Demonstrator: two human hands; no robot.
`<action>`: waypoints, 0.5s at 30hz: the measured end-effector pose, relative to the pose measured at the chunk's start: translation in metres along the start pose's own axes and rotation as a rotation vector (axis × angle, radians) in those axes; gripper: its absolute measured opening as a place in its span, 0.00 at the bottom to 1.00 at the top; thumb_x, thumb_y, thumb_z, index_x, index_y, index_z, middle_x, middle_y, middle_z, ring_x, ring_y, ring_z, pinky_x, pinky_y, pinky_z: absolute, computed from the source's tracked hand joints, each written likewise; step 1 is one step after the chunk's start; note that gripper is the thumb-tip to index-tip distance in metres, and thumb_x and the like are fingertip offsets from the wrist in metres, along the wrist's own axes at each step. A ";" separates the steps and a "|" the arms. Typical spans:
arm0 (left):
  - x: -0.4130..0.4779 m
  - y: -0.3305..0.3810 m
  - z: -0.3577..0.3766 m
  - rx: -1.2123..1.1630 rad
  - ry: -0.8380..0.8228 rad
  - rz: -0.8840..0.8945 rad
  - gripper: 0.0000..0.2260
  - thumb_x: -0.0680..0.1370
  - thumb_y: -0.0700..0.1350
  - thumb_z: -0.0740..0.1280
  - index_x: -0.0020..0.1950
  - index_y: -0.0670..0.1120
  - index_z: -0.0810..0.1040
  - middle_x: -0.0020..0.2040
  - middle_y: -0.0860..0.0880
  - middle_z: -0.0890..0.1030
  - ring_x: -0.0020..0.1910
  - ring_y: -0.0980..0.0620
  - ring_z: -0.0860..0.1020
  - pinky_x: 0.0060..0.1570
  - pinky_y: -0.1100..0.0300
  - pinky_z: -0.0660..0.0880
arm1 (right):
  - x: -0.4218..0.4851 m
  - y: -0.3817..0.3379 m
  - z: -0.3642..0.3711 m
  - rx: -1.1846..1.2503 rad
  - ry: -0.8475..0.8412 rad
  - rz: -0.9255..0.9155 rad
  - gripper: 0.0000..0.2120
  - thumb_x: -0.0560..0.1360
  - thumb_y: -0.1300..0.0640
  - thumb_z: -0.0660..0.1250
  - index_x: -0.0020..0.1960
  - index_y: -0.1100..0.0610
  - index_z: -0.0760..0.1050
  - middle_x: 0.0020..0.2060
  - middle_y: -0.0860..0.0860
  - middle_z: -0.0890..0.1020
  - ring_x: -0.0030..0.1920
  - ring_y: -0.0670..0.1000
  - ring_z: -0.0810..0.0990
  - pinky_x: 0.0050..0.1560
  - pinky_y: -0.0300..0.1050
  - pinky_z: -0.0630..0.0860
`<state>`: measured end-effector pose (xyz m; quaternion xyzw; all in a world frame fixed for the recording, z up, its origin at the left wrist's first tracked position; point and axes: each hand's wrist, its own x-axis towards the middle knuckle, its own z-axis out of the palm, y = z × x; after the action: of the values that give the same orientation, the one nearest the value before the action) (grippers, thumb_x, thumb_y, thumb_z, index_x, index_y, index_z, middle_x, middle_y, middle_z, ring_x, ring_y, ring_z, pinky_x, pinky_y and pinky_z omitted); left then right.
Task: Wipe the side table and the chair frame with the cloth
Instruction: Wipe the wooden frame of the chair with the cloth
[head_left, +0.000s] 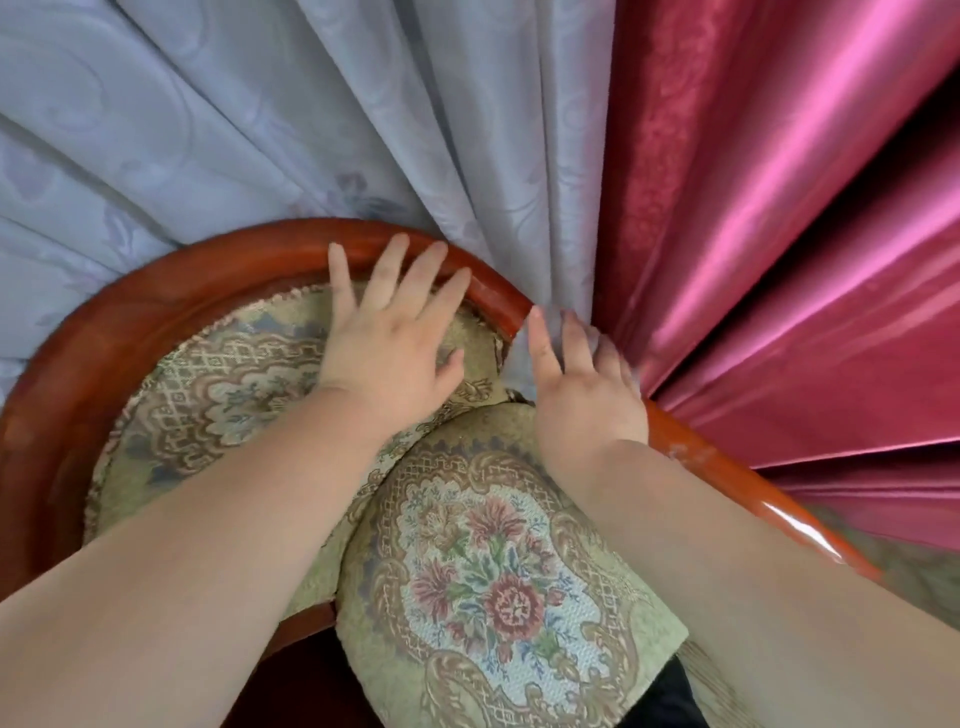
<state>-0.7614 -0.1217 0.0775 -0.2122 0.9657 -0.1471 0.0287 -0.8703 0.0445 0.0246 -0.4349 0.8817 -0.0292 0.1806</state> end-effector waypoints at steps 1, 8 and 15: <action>0.001 0.014 0.005 -0.023 -0.009 0.033 0.35 0.76 0.59 0.65 0.81 0.50 0.65 0.82 0.46 0.62 0.82 0.39 0.54 0.74 0.25 0.46 | 0.012 -0.008 0.000 0.034 0.037 -0.032 0.41 0.80 0.54 0.56 0.82 0.48 0.31 0.82 0.56 0.47 0.77 0.66 0.58 0.77 0.60 0.59; 0.001 0.041 0.020 -0.022 0.047 -0.010 0.36 0.73 0.51 0.66 0.81 0.47 0.64 0.81 0.44 0.63 0.82 0.34 0.53 0.78 0.31 0.44 | 0.001 0.011 0.010 -0.009 0.101 -0.071 0.40 0.75 0.55 0.49 0.83 0.50 0.35 0.80 0.56 0.57 0.67 0.62 0.71 0.69 0.55 0.71; 0.002 0.048 0.028 -0.003 0.005 -0.028 0.41 0.72 0.53 0.67 0.83 0.44 0.56 0.84 0.45 0.55 0.82 0.33 0.47 0.78 0.31 0.45 | -0.059 0.046 0.003 -0.188 -0.174 0.111 0.41 0.80 0.54 0.55 0.81 0.52 0.29 0.78 0.59 0.54 0.69 0.65 0.66 0.72 0.58 0.64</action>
<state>-0.7791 -0.0881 0.0361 -0.2252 0.9629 -0.1468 0.0239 -0.8711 0.1191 0.0294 -0.4011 0.8844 0.1013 0.2160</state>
